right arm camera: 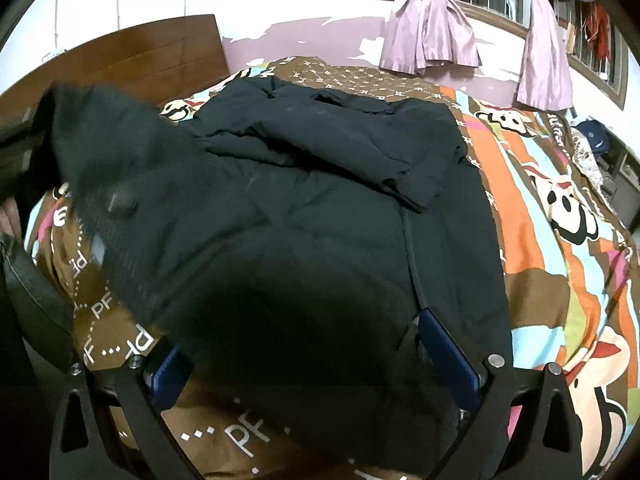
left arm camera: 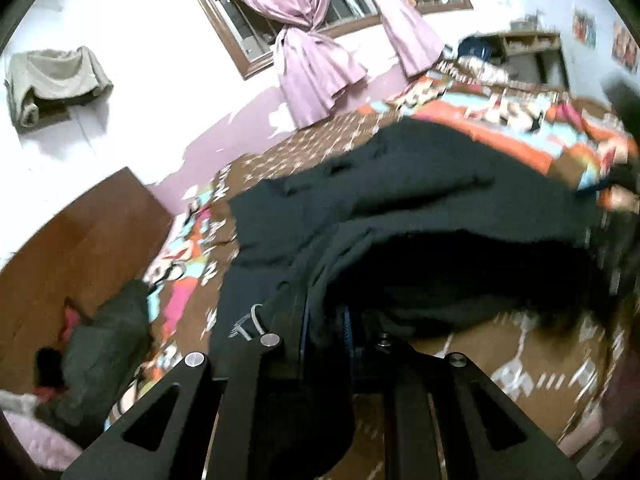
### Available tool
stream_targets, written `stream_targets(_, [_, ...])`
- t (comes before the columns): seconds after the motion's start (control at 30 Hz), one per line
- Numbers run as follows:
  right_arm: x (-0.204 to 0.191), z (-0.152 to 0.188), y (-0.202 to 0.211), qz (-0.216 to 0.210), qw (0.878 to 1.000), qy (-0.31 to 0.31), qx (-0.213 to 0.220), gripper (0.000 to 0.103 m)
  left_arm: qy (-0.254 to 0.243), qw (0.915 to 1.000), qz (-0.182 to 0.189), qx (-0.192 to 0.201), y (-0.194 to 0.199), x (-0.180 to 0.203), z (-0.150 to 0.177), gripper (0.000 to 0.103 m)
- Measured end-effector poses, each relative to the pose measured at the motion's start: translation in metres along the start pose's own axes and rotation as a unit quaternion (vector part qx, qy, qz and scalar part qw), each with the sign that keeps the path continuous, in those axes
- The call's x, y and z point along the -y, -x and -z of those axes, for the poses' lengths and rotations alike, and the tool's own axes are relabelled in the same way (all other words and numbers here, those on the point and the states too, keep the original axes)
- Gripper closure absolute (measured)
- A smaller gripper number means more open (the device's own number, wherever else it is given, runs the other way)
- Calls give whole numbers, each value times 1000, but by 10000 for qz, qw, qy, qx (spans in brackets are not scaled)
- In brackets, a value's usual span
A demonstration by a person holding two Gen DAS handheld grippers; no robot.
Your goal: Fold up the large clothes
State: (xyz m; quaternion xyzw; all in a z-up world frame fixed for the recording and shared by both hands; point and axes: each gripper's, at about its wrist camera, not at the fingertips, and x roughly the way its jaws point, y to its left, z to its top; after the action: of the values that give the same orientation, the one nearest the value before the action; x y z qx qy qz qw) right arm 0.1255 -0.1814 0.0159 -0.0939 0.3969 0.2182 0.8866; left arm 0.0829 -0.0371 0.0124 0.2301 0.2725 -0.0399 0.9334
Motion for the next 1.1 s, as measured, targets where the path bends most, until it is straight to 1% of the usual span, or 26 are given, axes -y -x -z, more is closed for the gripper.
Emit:
stream_targets(0.07, [-5,4,-4,135,9997,165,-96,0,62,9998,159,72,-3,-6,-19,90])
stream_targets(0.1, [-9,7,-9,329,9988,313,-207,0,76,9997,220,117,-4,-7,-29,90])
stream_targets(0.2, [-9,15,-28,1212,9887,639,-615,0,133,9992,342,174,-10,-13,-48,90])
stream_targets(0.23, [-3,16,-32,1342,9871,523,-693,0,154,9991,369,173,-11,-15,-51,90])
stream_targets(0.27, [4,16,-32,1373,9875,373,-679,1,182,9989,398,171,-12,-16,-54,90])
stream_targets(0.33, [20,13,-25,1466,9880,-20,-476,1,220,9987,424,176,-12,-19,-57,90])
stream_targets(0.37, [27,12,-20,1450,9886,-176,-367,4,228,9987,423,178,-12,-21,-57,90])
stream_targets(0.4, [33,11,-15,1381,9896,-333,-243,13,242,9987,423,173,-12,-23,-56,90])
stream_targets(0.43, [37,10,-11,1282,9907,-441,-153,19,261,9986,422,164,-12,-21,-53,90])
stream_targets(0.5, [38,8,-7,1133,9923,-503,-46,47,321,9984,444,133,-11,-23,-49,90])
stream_targets(0.53, [35,8,-5,1033,9937,-432,16,55,358,9982,458,128,-10,-22,-45,90])
stream_targets(0.57, [30,5,-3,973,9947,-339,67,72,403,9980,479,131,-8,-23,-42,90])
stream_targets(0.6, [25,4,-2,981,9949,-208,121,78,425,9978,501,128,-6,-24,-38,90])
stream_targets(0.67, [17,3,0,919,9955,-61,211,84,413,9978,506,126,-2,-21,-30,90])
stream_targets(0.7, [18,2,3,778,9965,-103,285,88,399,9978,509,125,0,-21,-26,91])
stream_targets(0.73, [14,3,8,702,9968,-139,357,90,422,9975,548,116,3,-22,-22,92])
stream_targets(0.83, [13,-3,27,543,9954,-180,774,93,769,9939,791,10,10,-32,-6,94])
stream_targets(0.9, [8,-6,43,535,9935,-175,987,93,979,9914,871,-13,18,-38,3,95])
stream_targets(0.97, [5,-9,58,399,9925,-369,1095,93,1079,9909,795,94,32,-41,9,95])
stream_targets(1.03, [4,-6,73,249,9903,-681,1187,94,1153,9906,697,229,45,-44,11,96])
stream_targets(1.1, [2,-4,85,155,9883,-855,1252,94,1216,9900,637,319,60,-49,10,97])
